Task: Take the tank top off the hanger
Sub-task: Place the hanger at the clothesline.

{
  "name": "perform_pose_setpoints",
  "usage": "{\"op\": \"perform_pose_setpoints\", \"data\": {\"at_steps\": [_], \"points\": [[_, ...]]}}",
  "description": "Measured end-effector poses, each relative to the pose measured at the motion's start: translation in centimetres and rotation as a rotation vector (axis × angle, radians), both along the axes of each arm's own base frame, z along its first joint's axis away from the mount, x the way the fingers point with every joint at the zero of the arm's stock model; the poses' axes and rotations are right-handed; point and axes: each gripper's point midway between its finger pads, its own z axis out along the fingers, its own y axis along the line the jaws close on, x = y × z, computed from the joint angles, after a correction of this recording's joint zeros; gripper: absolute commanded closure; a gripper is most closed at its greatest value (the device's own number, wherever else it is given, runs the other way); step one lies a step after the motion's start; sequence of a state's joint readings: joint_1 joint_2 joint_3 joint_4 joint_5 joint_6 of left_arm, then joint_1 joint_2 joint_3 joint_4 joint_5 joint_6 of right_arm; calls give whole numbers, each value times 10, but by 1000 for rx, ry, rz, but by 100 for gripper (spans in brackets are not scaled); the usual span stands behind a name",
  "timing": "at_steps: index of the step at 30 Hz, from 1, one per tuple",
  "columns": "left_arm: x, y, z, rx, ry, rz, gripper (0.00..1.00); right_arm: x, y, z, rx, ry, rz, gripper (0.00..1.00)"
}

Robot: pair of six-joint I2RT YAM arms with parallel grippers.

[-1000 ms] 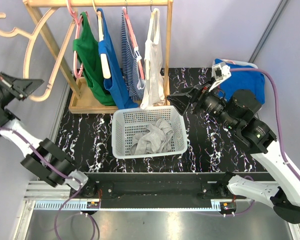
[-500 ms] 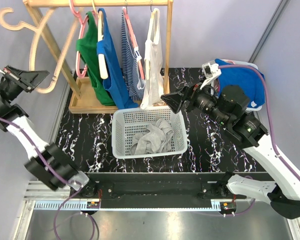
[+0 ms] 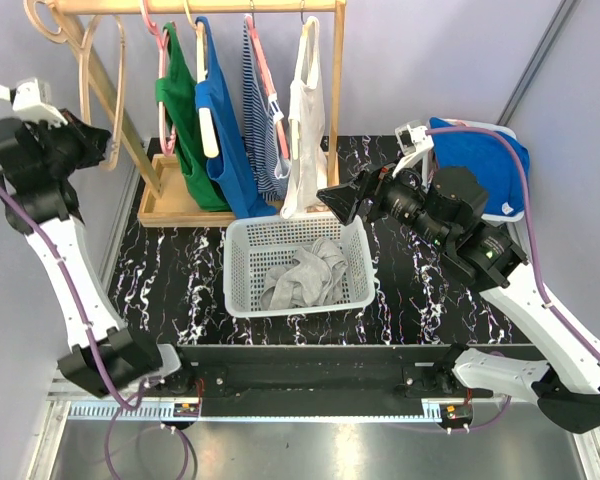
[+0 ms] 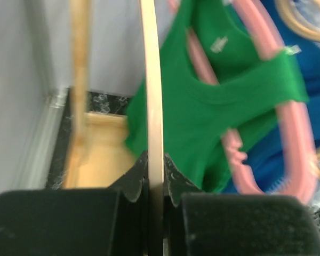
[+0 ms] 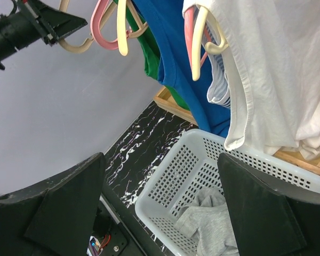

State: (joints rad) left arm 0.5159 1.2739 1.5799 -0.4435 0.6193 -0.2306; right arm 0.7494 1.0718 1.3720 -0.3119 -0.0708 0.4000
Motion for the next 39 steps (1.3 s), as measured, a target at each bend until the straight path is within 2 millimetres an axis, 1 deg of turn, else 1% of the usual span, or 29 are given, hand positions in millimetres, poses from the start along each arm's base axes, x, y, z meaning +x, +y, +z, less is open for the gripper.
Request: {"op": "perform_pose_setpoints", "data": {"at_steps": [3,6,11,17,21,26,30,37,38,39], "points": [[13,14,3,82,67,43,100,0,0,0,0,0,1,5],[17,21,2,157,108,69,100,-1,0,1,1,-1,0,5],[8,15,-10,245,183,46,100,-4,-4,6,12,-13,1,5],[4,3,-8,344,205,7,100,-10,-8,13,27,-28,2,5],[9,3,-4,370,208,-6,100,-10,-9,13,28,-29,2,5],[24,10,1,381,215,-8,100,-11,-10,15,37,-38,2,5],[34,12,-6,372,242,-18,100,-13,-11,15,40,-41,2,5],[39,12,-13,367,261,-30,100,-16,-14,20,50,-52,1,5],[40,12,-14,367,263,-30,99,-16,-15,20,52,-54,1,5],[41,12,-15,366,265,-32,93,-17,-15,21,54,-56,1,5]]}}
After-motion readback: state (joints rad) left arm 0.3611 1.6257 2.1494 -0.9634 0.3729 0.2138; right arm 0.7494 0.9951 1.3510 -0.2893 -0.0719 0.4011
